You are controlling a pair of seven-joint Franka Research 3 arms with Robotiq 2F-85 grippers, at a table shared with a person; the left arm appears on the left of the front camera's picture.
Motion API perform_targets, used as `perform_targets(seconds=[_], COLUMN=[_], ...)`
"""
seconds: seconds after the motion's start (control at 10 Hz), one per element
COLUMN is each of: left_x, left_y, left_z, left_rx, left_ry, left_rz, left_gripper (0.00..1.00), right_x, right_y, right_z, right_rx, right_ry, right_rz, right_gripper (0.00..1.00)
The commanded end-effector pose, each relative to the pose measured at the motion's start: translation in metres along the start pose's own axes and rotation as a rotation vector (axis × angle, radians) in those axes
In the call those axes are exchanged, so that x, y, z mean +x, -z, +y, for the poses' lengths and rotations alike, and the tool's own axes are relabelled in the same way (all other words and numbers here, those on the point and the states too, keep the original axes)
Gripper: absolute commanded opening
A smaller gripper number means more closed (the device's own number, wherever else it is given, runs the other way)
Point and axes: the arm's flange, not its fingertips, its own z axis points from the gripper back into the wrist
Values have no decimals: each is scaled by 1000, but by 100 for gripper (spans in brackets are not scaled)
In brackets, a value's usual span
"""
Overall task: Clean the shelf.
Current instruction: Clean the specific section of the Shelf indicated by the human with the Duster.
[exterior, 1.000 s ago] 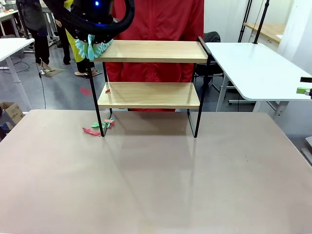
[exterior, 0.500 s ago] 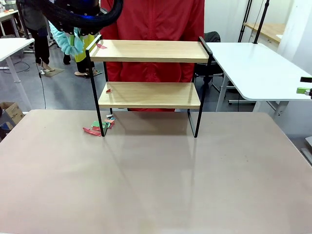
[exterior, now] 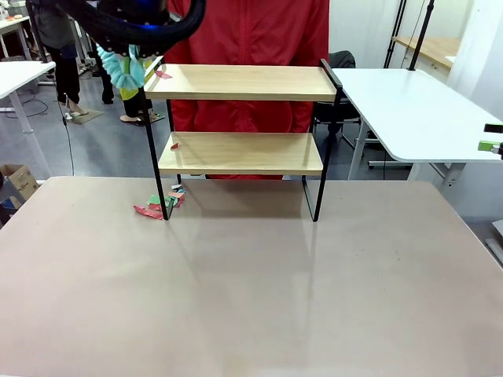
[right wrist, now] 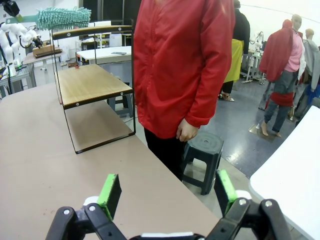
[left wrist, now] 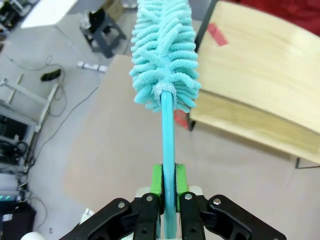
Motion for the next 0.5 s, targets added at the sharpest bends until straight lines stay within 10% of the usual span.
perform_targets(seconds=[0.0, 0.4], left_x=[5, 18], left_y=[-13, -53], left_z=[18, 46], left_rx=[-48, -129], left_ry=[-52, -34], left_rz=[-89, -190], left_gripper=[13, 13], right_x=[6, 6], right_y=[1, 1], right_z=[-1, -1], right_rx=[-2, -2], right_ry=[8, 8], right_rz=[14, 14], right_gripper=[100, 100])
